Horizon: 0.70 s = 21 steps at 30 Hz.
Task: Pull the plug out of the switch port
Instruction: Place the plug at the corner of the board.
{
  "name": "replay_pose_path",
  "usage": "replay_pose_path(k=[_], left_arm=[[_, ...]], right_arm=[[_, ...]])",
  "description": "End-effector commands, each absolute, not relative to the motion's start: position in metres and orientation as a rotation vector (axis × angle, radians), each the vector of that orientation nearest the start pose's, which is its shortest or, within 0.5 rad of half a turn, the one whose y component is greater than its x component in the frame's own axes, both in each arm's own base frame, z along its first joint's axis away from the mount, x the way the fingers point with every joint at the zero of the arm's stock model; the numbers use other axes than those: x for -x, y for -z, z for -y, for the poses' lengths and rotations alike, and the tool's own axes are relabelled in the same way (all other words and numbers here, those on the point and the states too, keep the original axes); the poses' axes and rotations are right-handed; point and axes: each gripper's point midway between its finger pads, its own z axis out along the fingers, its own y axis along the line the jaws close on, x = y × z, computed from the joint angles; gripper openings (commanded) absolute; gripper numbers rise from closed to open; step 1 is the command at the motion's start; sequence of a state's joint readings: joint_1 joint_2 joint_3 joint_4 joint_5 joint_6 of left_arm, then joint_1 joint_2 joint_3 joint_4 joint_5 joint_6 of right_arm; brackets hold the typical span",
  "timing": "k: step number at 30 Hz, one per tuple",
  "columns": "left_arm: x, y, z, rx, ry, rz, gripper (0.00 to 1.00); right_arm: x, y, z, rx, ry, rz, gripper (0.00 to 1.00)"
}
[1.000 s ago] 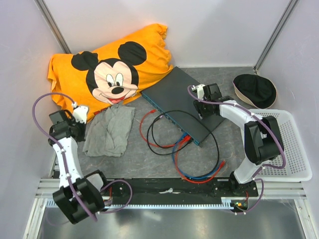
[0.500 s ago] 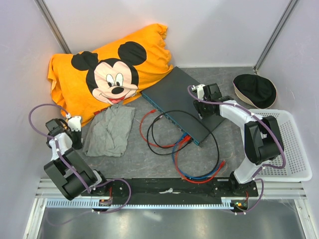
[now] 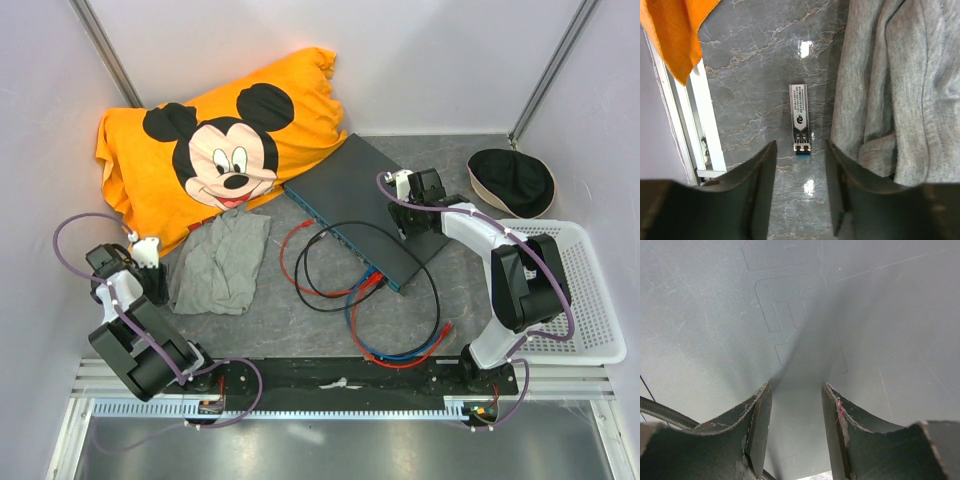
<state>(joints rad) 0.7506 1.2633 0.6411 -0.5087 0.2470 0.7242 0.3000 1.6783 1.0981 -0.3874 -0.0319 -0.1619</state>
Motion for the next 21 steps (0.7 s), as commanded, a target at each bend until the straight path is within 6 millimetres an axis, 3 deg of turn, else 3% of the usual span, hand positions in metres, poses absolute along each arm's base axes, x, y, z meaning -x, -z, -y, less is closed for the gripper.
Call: replay_pose_path(k=[1, 2, 4, 6, 9, 10, 13, 15, 17, 18, 19, 21], left_arm=[[-0.226, -0.085, -0.165, -0.041, -0.143, -2.506, 0.77], [-0.231, -0.096, -0.161, -0.035, -0.111, -2.482, 0.88], [-0.254, -0.129, -0.146, -0.037, -0.005, -2.388, 0.88], [-0.27, -0.147, -0.123, -0.052, 0.094, -2.344, 0.88], [-0.297, -0.174, -0.068, -0.279, 0.154, -2.261, 0.89], [-0.302, -0.173, -0.028, -0.427, 0.22, -2.234, 0.91], [-0.31, -0.192, 0.042, -0.579, 0.375, -2.086, 0.93], [-0.325, -0.209, 0.065, -0.489, 0.486, -2.018, 0.92], [-0.337, -0.209, 0.092, -0.413, 0.63, -2.046, 0.88], [-0.349, -0.222, 0.1, -0.393, 0.661, -2.018, 0.86], [-0.356, -0.208, 0.12, -0.376, 0.749, -2.074, 0.82], [-0.369, -0.207, 0.14, -0.235, 0.891, -2.123, 0.78]], right_arm=[[-0.36, -0.042, -0.108, 0.637, -0.075, -2.557, 0.53], [-0.359, -0.042, -0.109, 0.64, -0.078, -2.558, 0.53], [-0.358, -0.041, -0.109, 0.643, -0.077, -2.561, 0.53], [-0.356, -0.041, -0.108, 0.642, -0.08, -2.561, 0.53], [-0.356, -0.045, -0.107, 0.644, -0.076, -2.548, 0.54], [-0.356, -0.047, -0.107, 0.644, -0.071, -2.543, 0.54], [-0.354, -0.053, -0.106, 0.654, -0.069, -2.518, 0.54], [-0.348, -0.055, -0.105, 0.658, -0.073, -2.509, 0.55], [-0.342, -0.055, -0.102, 0.663, -0.067, -2.509, 0.55], [-0.342, -0.061, -0.101, 0.658, -0.064, -2.493, 0.55], [-0.339, -0.062, -0.099, 0.659, -0.055, -2.491, 0.56], [-0.333, -0.063, -0.094, 0.653, -0.047, -2.489, 0.56]])
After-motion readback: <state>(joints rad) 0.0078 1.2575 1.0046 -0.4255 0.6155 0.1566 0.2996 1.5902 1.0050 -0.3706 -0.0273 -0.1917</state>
